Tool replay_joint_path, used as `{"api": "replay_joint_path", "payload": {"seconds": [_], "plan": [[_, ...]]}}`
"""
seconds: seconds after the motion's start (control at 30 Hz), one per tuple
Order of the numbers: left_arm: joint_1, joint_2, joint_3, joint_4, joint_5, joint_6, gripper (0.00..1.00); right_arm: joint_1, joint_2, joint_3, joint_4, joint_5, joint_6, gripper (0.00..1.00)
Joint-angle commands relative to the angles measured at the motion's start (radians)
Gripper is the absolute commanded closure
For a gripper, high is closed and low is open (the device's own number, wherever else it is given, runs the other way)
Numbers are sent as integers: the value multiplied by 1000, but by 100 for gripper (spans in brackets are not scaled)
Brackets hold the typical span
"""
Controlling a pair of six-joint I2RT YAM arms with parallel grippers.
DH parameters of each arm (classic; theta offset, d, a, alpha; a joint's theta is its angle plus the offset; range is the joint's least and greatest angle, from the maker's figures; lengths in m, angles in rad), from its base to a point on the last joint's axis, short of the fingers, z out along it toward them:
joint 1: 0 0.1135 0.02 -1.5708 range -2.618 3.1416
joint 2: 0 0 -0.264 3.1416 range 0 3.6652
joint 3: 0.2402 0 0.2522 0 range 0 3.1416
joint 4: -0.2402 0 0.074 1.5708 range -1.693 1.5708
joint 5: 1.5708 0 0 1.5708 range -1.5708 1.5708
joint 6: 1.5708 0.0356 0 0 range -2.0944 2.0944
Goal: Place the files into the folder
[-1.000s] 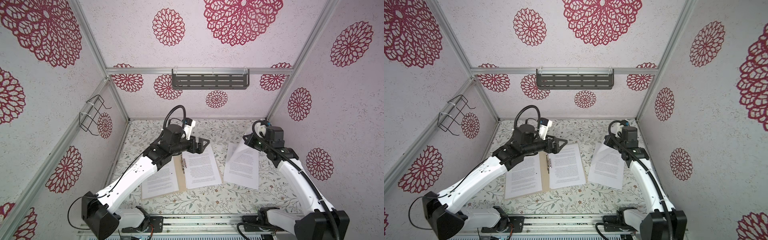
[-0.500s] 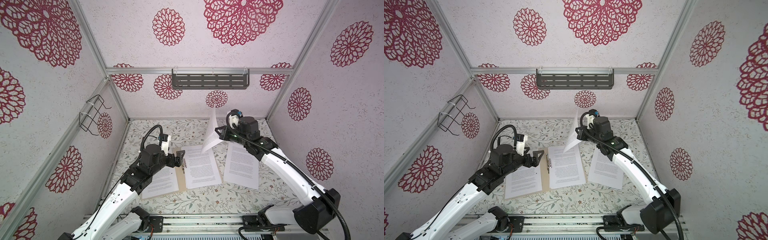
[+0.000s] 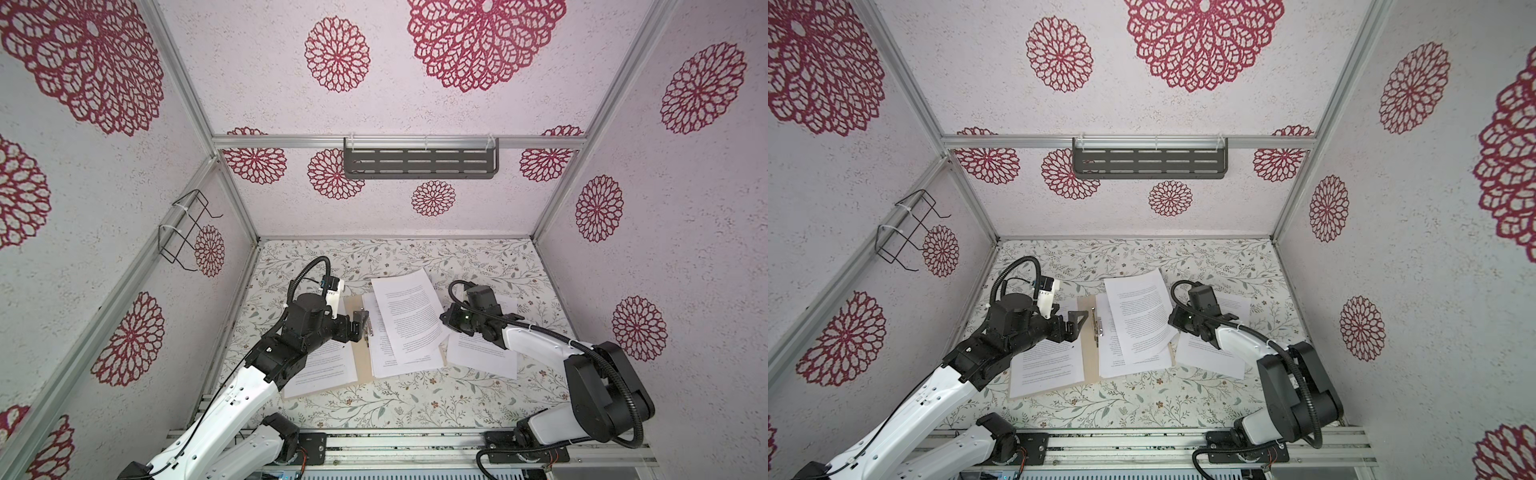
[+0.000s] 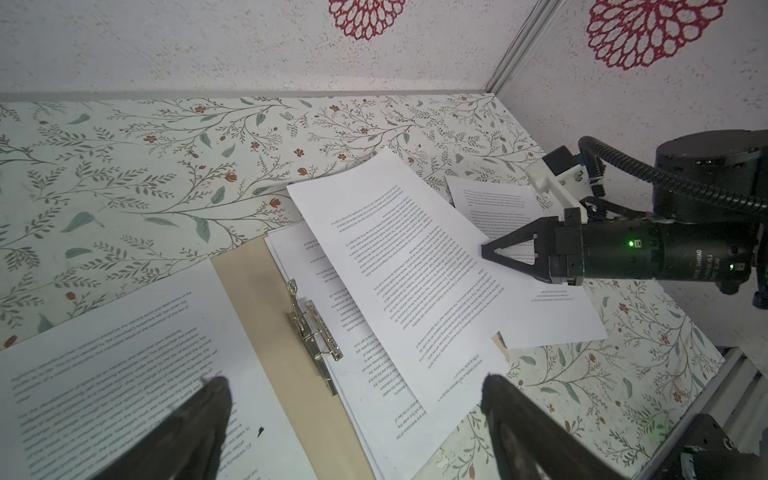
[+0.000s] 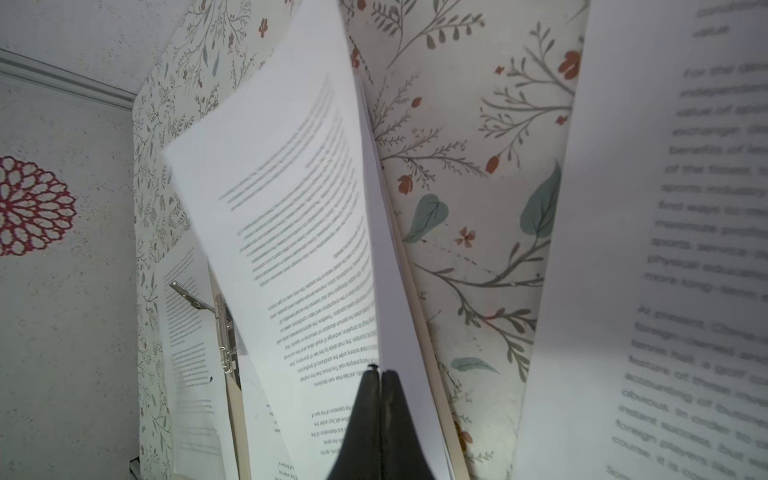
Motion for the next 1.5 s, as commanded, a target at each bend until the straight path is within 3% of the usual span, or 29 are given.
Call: {"api": "replay_joint_path", "payload": {"seconds": [0.0,0.8,1.47], "plan": [[8,-36,-18,-38,5,3,3,43,-31,-13,71,47,51,100],[8,-5,-46,-39,74,-15,3,178,-118,-137,74,142,164,100],[7,6,-44,-42,86,-18,3,219,-119,-160,110,154,212,100]]}}
